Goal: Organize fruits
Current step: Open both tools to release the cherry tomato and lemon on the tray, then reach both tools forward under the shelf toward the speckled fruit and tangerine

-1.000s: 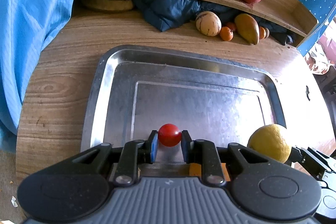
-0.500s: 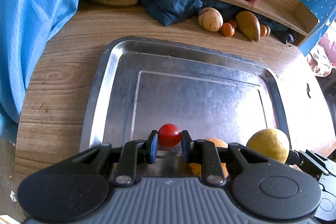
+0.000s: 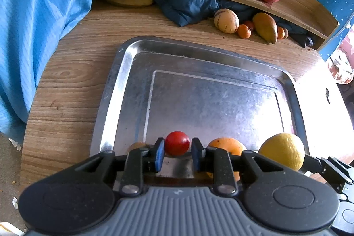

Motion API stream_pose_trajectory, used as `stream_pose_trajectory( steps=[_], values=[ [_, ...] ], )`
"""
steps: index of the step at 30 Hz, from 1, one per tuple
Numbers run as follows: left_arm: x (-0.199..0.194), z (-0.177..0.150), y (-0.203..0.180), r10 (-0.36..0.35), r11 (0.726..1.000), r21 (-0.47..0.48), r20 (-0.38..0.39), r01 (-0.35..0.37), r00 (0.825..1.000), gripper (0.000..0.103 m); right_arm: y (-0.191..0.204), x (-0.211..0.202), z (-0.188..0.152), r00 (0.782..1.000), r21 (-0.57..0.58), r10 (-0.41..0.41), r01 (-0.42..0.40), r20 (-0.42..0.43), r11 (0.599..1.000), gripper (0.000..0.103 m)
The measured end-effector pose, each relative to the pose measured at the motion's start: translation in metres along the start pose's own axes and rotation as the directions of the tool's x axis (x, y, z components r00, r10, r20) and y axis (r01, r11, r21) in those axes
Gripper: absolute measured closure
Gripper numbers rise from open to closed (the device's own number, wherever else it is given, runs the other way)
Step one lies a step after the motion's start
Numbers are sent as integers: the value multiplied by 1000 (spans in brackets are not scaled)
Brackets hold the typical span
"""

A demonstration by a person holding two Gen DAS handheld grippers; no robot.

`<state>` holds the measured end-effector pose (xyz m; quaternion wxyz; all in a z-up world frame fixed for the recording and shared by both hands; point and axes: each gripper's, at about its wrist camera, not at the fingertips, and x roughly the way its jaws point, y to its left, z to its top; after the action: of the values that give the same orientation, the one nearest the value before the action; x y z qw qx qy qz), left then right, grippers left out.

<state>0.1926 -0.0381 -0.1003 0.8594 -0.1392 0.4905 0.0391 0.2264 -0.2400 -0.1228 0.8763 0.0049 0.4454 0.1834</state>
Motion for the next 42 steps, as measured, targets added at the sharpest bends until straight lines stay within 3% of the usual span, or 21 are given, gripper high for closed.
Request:
stream_pose_trajectory(
  steps=[12, 16, 23, 25, 31, 33, 42],
  values=[
    [-18, -7, 2, 20, 1000, 5, 9, -20, 1000, 48, -1, -13, -2, 1000, -18, 10, -10, 20, 1000, 30],
    [-26, -10, 5, 28, 1000, 4, 12, -28, 1000, 43, -2, -19, -3, 999, -27, 16, -15, 30, 1000, 24],
    [-40, -15, 10, 61, 998, 22, -2, -61, 998, 17, 0, -27, -3, 999, -49, 25, -24, 30, 998, 18],
    [-42, -17, 11, 74, 997, 26, -10, -74, 997, 16, 1, -30, -3, 999, -55, 27, -25, 33, 998, 12],
    [-43, -22, 16, 109, 993, 50, -64, -106, 992, 6, 1, -36, -2, 999, -62, 23, -21, 22, 998, 10],
    [-41, -25, 16, 131, 990, 66, -87, -125, 988, 6, 0, -37, -3, 1000, -63, 16, -15, 12, 998, 2],
    [-39, -22, 11, 206, 976, 101, -119, -194, 971, 2, -10, -44, -5, 1000, -45, -29, 29, 2, 999, 1]
  ],
)
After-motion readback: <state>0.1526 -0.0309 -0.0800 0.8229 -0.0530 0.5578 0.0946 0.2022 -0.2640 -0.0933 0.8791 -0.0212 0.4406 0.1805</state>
